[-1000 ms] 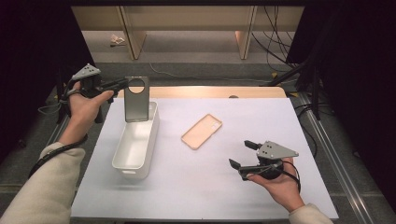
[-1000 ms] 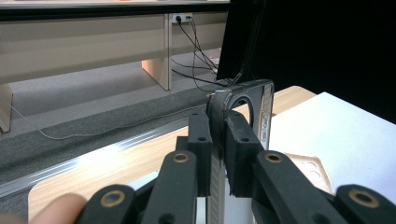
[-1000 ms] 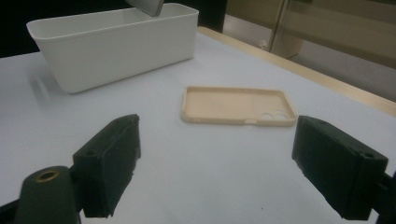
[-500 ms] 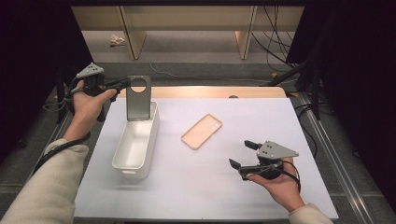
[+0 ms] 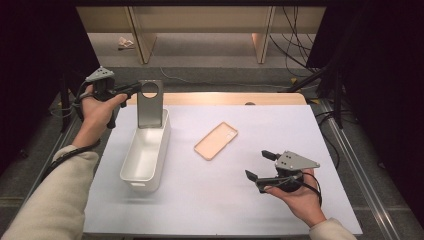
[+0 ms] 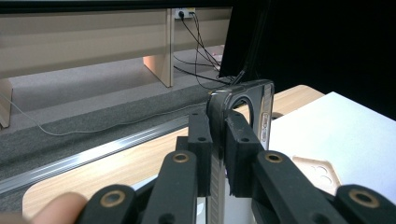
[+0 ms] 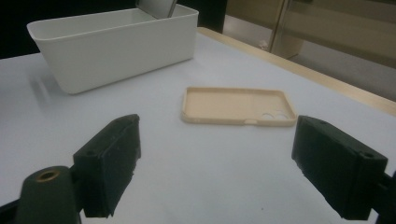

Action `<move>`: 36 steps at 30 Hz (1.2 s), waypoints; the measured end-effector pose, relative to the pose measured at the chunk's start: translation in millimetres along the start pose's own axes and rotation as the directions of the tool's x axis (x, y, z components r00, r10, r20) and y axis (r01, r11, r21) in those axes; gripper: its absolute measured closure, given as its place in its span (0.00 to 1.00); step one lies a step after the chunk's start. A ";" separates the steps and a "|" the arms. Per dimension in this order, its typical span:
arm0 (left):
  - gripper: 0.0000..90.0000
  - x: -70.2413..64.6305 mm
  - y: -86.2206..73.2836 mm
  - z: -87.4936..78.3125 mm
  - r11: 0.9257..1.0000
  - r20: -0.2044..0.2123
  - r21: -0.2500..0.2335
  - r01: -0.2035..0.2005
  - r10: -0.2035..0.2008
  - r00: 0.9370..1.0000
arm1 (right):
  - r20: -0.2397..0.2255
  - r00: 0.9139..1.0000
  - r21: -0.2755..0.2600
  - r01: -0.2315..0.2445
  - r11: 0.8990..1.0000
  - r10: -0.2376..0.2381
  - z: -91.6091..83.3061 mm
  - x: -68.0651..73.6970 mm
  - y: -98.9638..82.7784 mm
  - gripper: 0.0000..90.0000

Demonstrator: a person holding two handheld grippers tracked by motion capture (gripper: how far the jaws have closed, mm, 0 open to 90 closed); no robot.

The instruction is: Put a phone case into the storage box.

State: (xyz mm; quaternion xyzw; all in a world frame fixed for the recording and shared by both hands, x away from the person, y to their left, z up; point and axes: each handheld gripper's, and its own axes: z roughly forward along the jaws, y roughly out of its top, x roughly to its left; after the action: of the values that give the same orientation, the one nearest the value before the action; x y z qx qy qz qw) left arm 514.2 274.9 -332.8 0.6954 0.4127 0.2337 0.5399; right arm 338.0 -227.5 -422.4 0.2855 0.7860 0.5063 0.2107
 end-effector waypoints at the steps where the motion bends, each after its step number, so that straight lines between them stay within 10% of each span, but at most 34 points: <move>1: 0.91 0.2 -0.2 0.6 1.000 0.001 0.000 -0.001 0.001 1.000 | -0.001 1.000 -0.004 -0.001 1.000 0.001 0.2 0.0 -0.1 0.18; 36: 0.91 2.3 -7.2 16.4 1.000 -0.015 0.028 0.003 -0.003 1.000 | -0.002 1.000 -0.002 -0.005 1.000 0.005 0.1 -0.8 -0.6 0.18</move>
State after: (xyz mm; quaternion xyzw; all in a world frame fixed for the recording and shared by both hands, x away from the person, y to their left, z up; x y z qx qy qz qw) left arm 525.8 268.2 -344.9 0.7005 0.4210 0.2325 0.5273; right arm 338.5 -228.1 -423.0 0.2865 0.7850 0.5080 0.2090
